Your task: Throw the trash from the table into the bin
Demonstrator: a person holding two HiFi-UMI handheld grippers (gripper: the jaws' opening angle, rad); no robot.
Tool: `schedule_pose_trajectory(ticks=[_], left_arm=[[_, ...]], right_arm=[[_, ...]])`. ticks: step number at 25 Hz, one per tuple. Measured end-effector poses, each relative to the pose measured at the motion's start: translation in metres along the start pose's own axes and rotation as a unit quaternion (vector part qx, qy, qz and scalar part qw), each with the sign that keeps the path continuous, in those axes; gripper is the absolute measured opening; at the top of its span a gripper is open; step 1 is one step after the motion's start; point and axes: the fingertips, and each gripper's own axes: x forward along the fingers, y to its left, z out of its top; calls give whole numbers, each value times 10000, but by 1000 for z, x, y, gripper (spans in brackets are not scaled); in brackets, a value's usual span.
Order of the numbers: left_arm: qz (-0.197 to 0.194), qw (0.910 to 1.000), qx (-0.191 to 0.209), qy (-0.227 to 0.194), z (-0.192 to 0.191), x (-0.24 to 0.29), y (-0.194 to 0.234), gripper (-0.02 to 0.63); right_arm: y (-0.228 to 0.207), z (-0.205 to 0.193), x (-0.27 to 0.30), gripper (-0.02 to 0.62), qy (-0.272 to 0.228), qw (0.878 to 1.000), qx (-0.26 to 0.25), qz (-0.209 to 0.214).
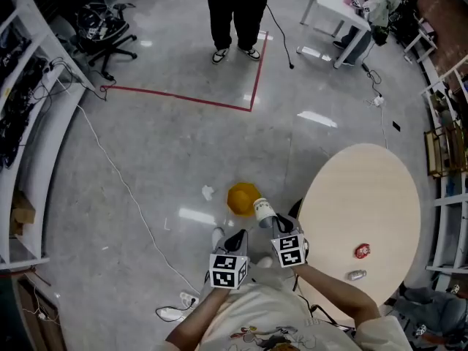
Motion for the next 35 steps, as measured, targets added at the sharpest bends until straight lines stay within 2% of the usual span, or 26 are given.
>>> schedule_pose_trajectory(ticks=[8, 14, 21, 27, 31, 35], left_arm=[[106, 9987, -392, 300, -13, 19, 37, 3], [154, 9966, -611, 532, -34, 55, 71, 3], [378, 9913, -834, 946, -80, 72, 92, 3], [804, 9852, -1082, 1060, -116, 86, 130, 3], [907, 9830, -1017, 1234, -134, 85, 143, 3], [908, 9833, -910, 1288, -146, 107, 149, 3]], right_arm=[[7, -12, 29, 20, 572, 9979, 287, -95], [9, -13, 86, 20, 768, 9968, 178, -135], [24, -68, 147, 20, 1326, 9907, 288, 94], [25, -111, 201, 21, 1617, 9860, 366, 152], [27, -137, 227, 21, 1769, 9829, 480, 178], [22, -161, 258, 21, 1867, 9812, 439, 198]])
